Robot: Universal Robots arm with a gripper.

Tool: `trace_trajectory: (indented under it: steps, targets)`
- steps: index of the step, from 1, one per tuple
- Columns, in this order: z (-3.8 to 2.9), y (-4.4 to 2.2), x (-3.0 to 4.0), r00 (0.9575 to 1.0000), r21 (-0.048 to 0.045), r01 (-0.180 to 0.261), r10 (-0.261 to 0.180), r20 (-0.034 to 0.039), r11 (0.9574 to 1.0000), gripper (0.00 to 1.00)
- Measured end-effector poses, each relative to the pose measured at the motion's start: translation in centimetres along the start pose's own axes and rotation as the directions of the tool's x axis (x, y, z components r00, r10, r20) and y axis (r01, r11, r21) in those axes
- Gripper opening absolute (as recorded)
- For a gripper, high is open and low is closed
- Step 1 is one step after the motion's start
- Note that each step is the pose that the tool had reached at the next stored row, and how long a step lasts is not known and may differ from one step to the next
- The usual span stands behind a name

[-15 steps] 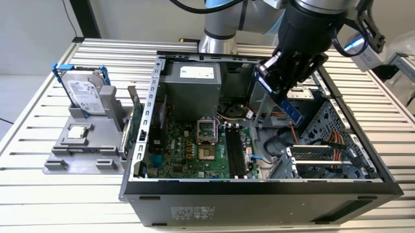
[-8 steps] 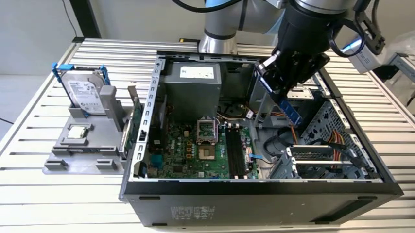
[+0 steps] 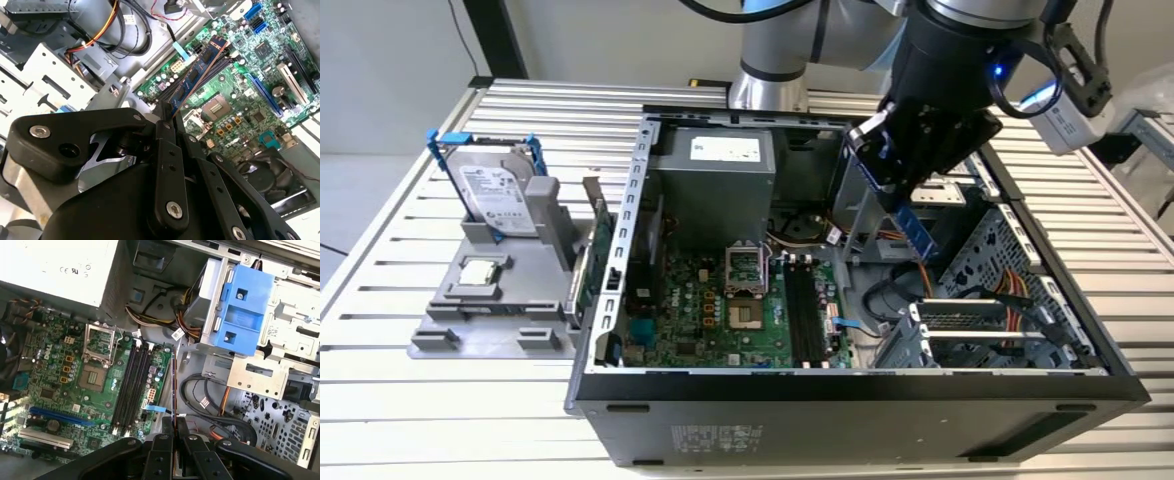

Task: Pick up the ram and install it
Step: 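Insert the ram into the slot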

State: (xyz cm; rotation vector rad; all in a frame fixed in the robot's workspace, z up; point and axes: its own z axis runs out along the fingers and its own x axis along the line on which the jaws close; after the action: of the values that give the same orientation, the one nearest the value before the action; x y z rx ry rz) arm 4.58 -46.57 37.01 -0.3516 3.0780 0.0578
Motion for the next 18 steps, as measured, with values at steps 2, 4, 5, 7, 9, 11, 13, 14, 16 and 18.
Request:
trace_trajectory:
  steps: [2, 4, 5, 7, 9, 11, 13, 14, 16, 18]
  targets:
    - [0.00, 0.00, 0.00, 0.9998, 0.0009, -0.020, 0.020, 0.0007, 0.9998, 0.00]
    - [0.00, 0.00, 0.01, 0.9992, 0.0019, -0.040, 0.040, 0.0014, 0.9992, 0.00]
    - [0.00, 0.00, 0.01, 0.9987, 0.0023, -0.050, 0.050, 0.0017, 0.9987, 0.00]
    - [0.01, 0.00, 0.01, 0.9975, 0.0032, -0.070, 0.070, 0.0024, 0.9975, 0.00]
    - [0.01, 0.00, 0.02, 0.9959, 0.0041, -0.090, 0.090, 0.0031, 0.9959, 0.00]
    - [0.01, 0.00, 0.02, 0.9940, 0.0049, -0.109, 0.109, 0.0038, 0.9940, 0.00]
    - [0.01, 0.00, 0.02, 0.9917, 0.0057, -0.129, 0.129, 0.0046, 0.9917, 0.00]
    - [0.01, 0.00, 0.02, 0.9904, 0.0062, -0.138, 0.138, 0.0049, 0.9904, 0.00]
    - [0.01, 0.01, 0.03, 0.9874, 0.0070, -0.158, 0.158, 0.0057, 0.9874, 0.00]
    - [0.01, 0.01, 0.03, 0.9843, 0.0078, -0.176, 0.176, 0.0065, 0.9843, 0.00]
